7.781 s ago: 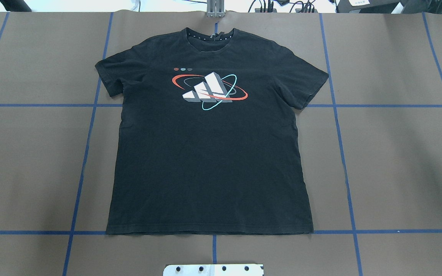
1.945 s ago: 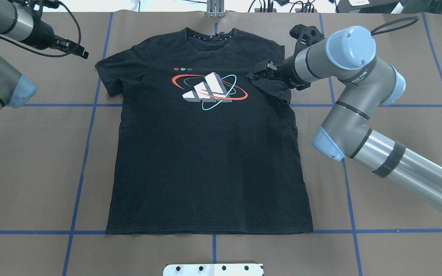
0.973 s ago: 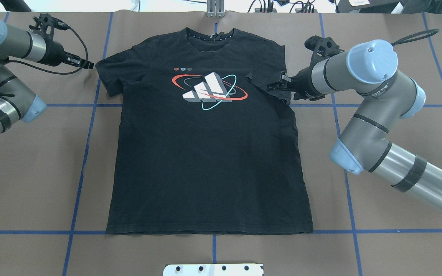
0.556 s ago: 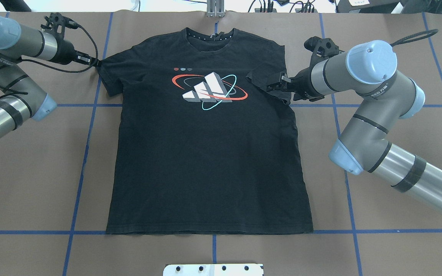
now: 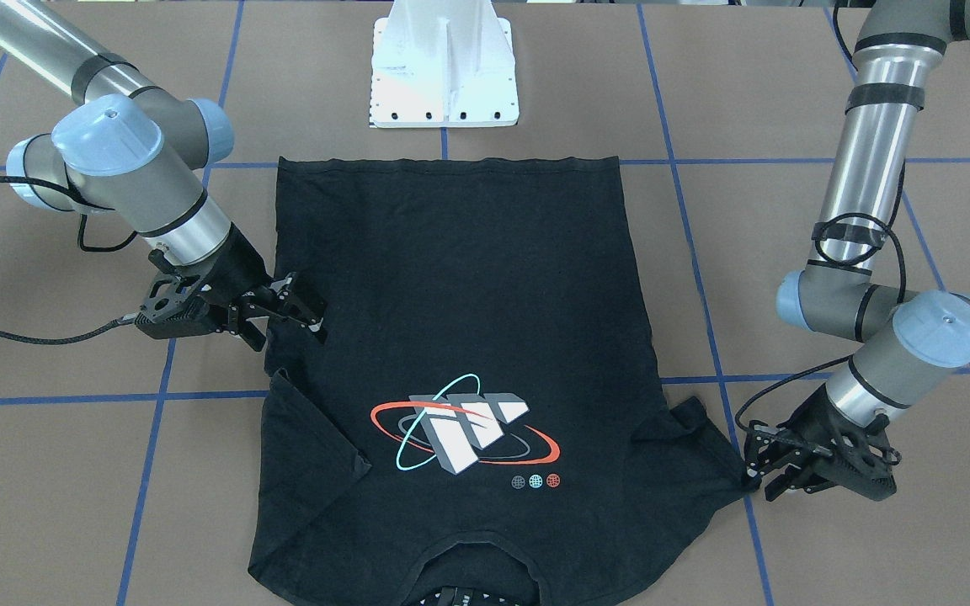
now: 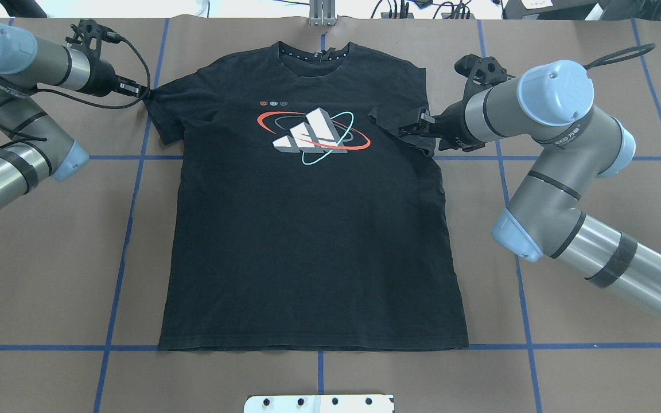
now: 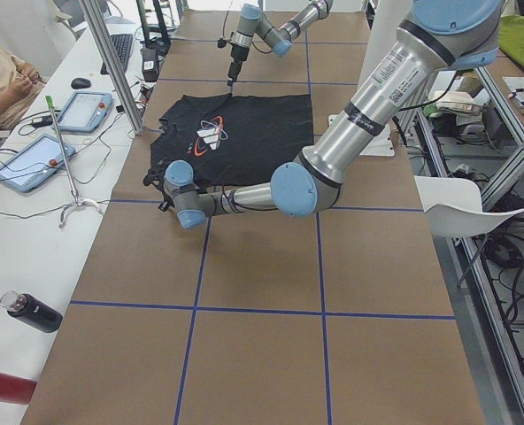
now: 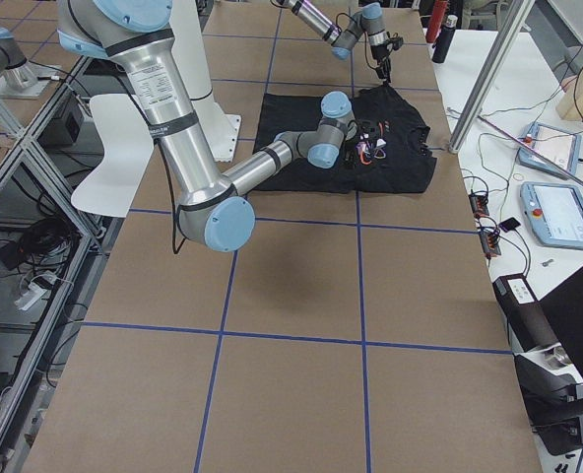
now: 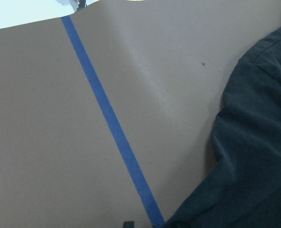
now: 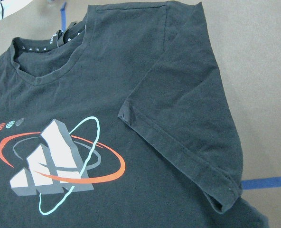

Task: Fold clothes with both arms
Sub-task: 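Lower the left gripper onto the shoulder seam nearest it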

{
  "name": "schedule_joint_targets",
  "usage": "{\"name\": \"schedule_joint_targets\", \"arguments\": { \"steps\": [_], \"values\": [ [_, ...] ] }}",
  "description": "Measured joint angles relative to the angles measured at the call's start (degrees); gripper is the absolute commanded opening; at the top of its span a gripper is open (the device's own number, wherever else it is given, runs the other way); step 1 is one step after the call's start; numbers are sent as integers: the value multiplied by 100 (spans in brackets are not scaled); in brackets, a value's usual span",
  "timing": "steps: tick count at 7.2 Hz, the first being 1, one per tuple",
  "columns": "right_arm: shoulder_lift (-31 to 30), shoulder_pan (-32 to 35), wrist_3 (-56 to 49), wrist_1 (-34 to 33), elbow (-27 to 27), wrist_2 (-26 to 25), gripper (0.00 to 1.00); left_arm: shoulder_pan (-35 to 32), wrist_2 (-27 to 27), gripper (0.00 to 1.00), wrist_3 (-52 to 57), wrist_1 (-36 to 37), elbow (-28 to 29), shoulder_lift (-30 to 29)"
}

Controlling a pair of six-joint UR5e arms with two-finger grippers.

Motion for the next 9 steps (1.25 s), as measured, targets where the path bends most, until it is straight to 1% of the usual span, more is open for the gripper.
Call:
{"name": "schedule_joint_targets", "arguments": {
  "steps": [2,3,4,5,7,9],
  "values": [
    [0,0,3,0,10,-11,100,-4,-26,36,0,-6,1,16],
    [0,0,6,0,12,-14,100,-4,-32,28,-2,-8,2,21],
    [0,0,9,0,13,-17,100,-4,-36,11,-6,-9,1,25],
    [0,0,11,0,13,-21,100,-2,-41,0,-8,-9,2,32],
    [14,0,8,-2,6,-24,100,-11,-162,0,-147,-7,-52,41],
    [22,0,6,-8,1,-24,100,-74,-574,0,-743,53,-447,44]
  ]
}}
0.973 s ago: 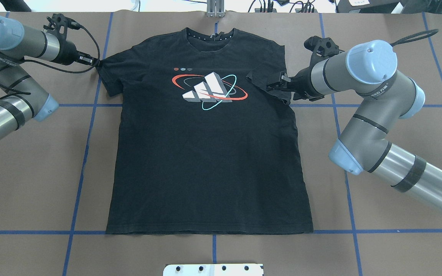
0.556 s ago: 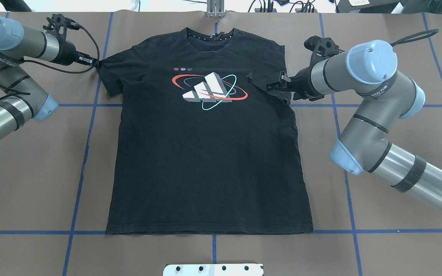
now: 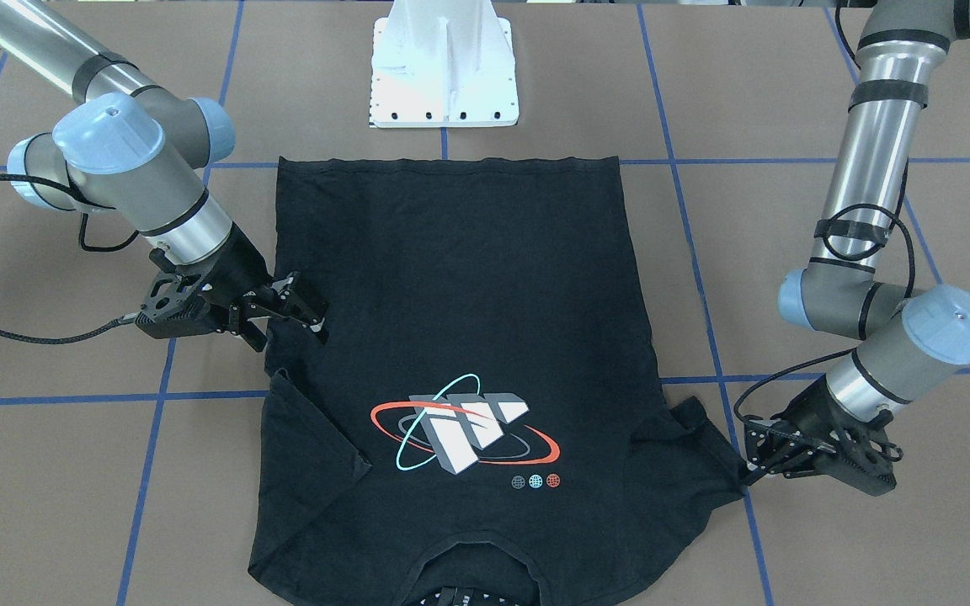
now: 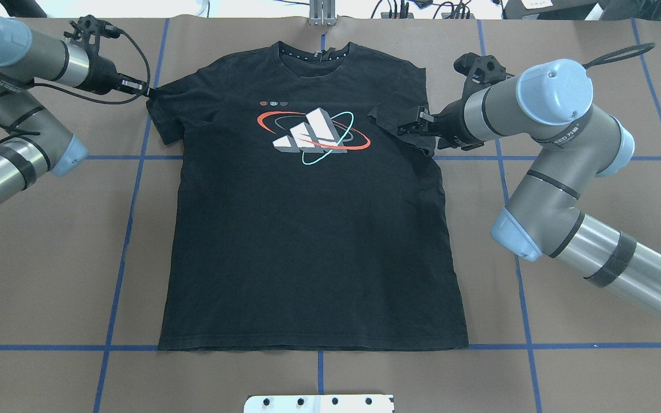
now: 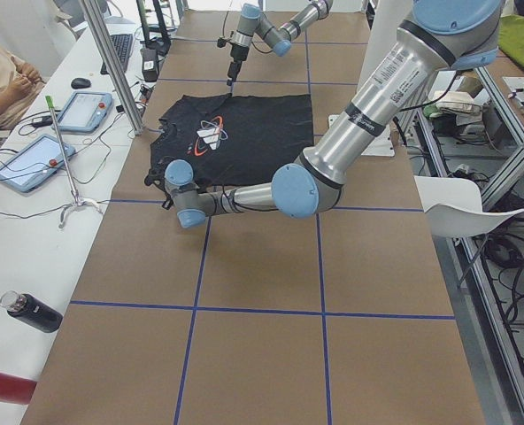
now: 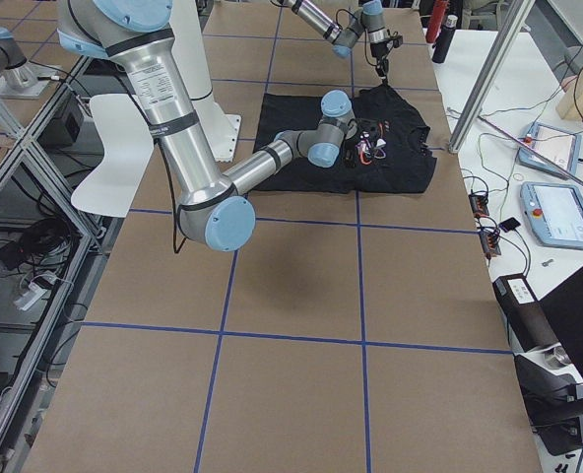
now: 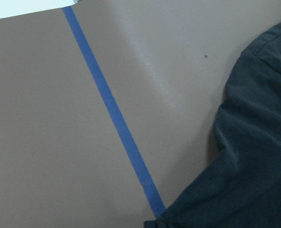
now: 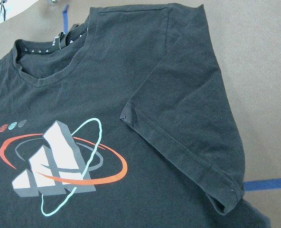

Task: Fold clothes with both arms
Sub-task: 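Lower the left gripper onto the shoulder seam nearest it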

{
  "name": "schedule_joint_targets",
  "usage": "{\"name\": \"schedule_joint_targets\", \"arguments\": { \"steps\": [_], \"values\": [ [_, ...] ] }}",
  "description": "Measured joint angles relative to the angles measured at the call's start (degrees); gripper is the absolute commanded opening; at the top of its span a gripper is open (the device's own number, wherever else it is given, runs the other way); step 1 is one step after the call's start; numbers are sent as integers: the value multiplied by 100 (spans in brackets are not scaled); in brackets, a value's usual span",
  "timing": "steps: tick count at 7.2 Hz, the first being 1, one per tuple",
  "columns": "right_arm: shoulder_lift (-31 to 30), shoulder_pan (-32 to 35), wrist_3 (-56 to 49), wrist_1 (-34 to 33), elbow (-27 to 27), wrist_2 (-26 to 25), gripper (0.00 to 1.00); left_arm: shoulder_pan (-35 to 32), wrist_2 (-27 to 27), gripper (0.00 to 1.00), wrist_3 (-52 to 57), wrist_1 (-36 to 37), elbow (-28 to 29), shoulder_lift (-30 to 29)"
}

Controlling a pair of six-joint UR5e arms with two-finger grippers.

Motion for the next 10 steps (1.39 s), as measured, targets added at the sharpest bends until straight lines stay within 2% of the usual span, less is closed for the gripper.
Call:
{"name": "schedule_joint_targets", "arguments": {
  "steps": [3,5,6,7,10],
  "values": [
    [-7,-4,1,-1,-5,0,100,26,-112,0,-810,858,-1065,-131],
    [1,-14,4,-1,-23,0,100,211,156,0,-1576,1373,-1193,-569],
    [8,-16,2,-1,-41,0,100,388,615,0,-1796,1487,-1174,-698],
    [15,-17,4,-1,-48,0,100,536,941,0,-1953,1531,-1144,-763],
    [17,-18,1,-3,-56,0,100,861,1399,0,-2607,1547,-1143,-942]
  ]
}}
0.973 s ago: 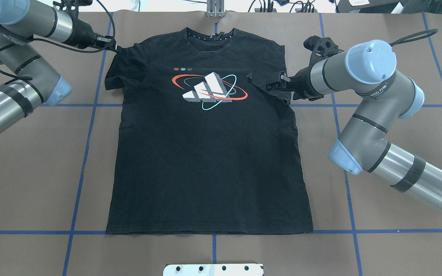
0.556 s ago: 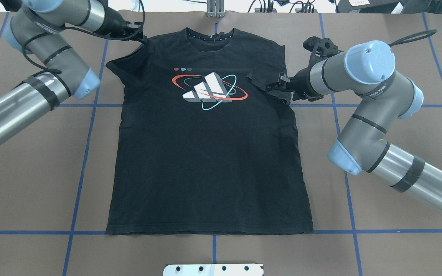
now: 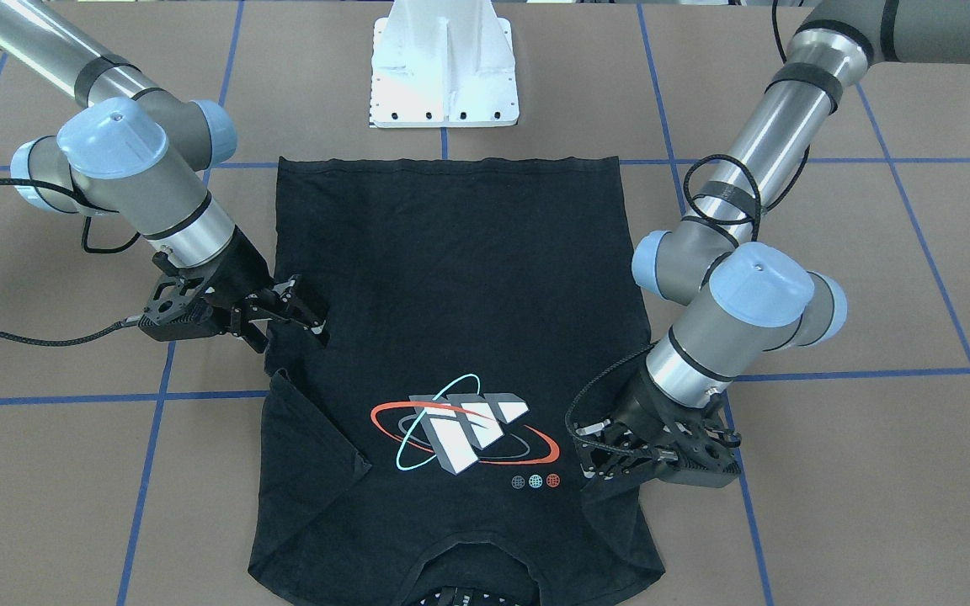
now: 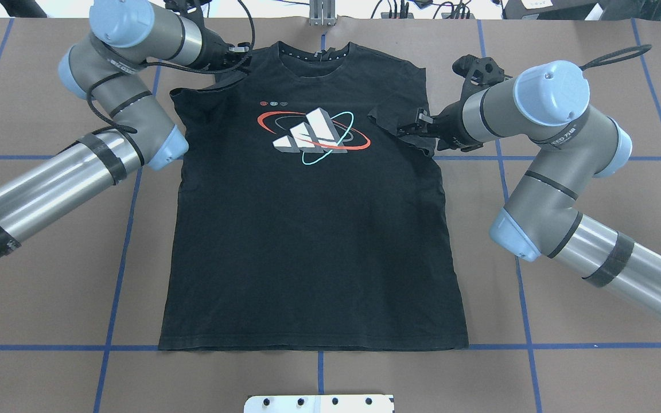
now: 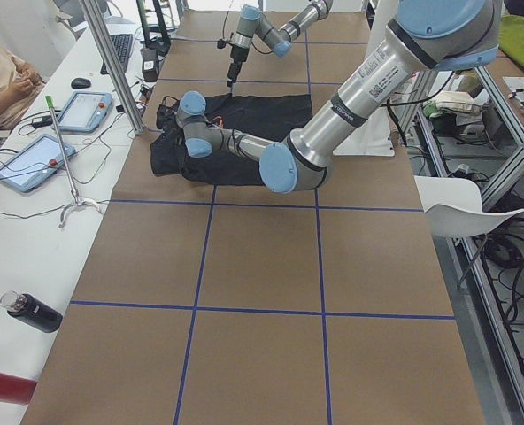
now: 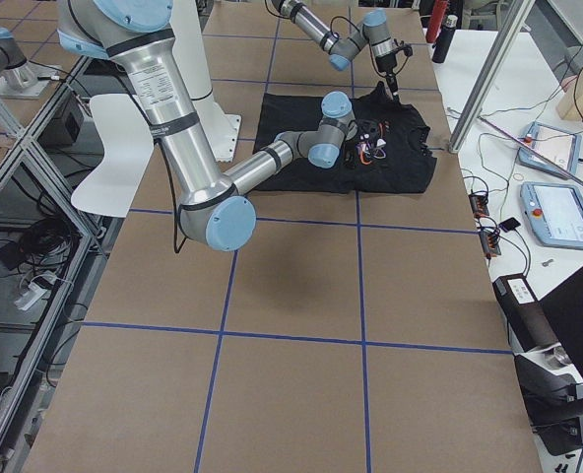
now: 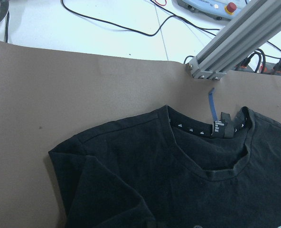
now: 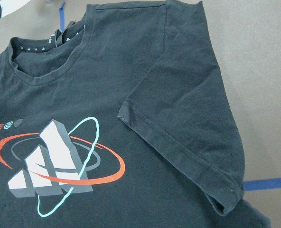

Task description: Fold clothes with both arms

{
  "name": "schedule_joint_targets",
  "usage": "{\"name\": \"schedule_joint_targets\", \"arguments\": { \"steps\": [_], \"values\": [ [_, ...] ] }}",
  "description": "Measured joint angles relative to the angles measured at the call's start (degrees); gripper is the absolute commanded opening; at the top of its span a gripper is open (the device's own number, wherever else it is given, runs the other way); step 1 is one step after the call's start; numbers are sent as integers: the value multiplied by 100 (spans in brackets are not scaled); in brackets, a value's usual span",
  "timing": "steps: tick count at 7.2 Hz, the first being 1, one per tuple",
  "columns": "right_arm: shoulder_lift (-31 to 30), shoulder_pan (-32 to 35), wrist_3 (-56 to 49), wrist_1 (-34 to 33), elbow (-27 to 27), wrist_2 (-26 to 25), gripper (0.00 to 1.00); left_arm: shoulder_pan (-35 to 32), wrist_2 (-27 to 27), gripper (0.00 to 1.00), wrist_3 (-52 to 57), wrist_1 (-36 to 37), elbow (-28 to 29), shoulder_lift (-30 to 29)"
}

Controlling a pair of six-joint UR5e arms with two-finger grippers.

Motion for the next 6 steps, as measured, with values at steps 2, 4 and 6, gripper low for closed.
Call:
{"name": "schedule_joint_targets", "arguments": {
  "steps": [2,4,6],
  "values": [
    [-5,0,-3,2,-1,0,100,160,261,0,-198,0,-4,-74],
    [-14,0,-3,2,-1,0,100,212,317,0,-237,-5,-34,-71],
    [-18,0,0,2,-1,0,100,-8,220,0,214,-16,-44,8]
  ]
}}
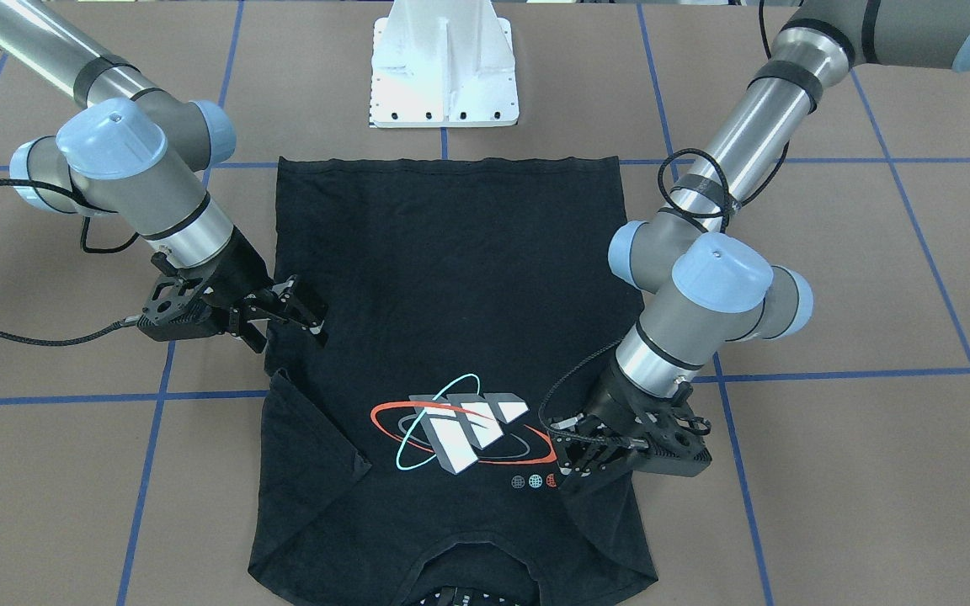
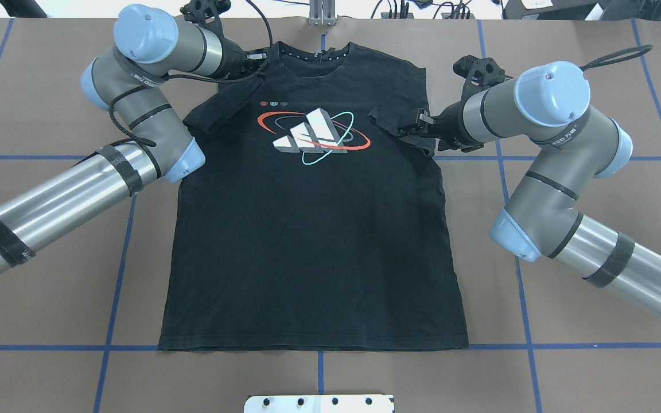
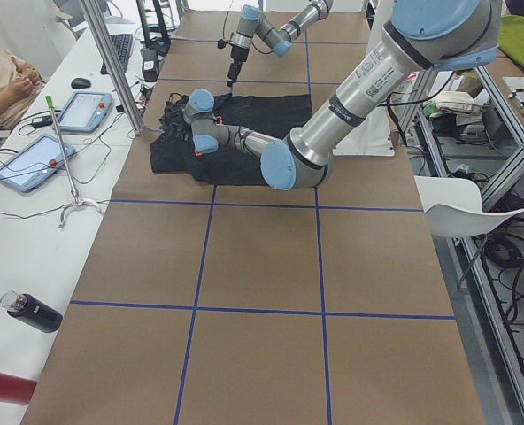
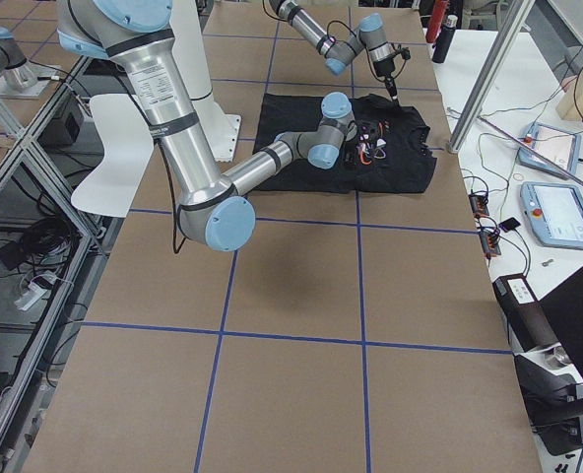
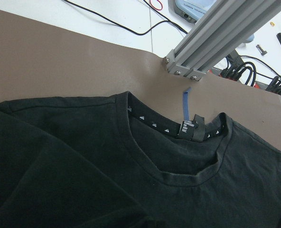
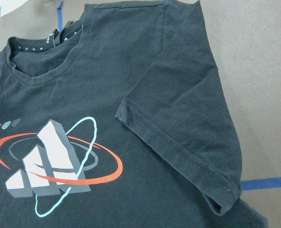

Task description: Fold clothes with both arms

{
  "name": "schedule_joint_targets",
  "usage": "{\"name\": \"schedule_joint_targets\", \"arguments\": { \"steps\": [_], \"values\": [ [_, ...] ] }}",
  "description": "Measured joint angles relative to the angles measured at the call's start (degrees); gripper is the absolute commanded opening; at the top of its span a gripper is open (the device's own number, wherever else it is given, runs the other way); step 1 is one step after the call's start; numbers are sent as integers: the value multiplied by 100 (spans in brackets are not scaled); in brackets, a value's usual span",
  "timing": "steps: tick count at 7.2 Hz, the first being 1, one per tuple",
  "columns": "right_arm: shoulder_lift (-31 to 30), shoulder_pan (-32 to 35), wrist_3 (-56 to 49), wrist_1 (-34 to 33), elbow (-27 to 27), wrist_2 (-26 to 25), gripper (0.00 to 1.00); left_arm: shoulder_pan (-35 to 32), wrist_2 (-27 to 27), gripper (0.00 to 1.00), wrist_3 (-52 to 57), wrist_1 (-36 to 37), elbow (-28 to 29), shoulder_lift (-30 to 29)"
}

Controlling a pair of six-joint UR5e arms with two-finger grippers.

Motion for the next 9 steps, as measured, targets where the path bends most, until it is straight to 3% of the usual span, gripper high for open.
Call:
{"name": "schedule_joint_targets", "arguments": {
  "steps": [3,9],
  "values": [
    [-2,0,4,2,18,-6,100,-701,-521,0,1391,30,195,325],
    [17,-9,5,-2,-4,-9,100,-1245,-540,0,2645,35,567,559]
  ]
}}
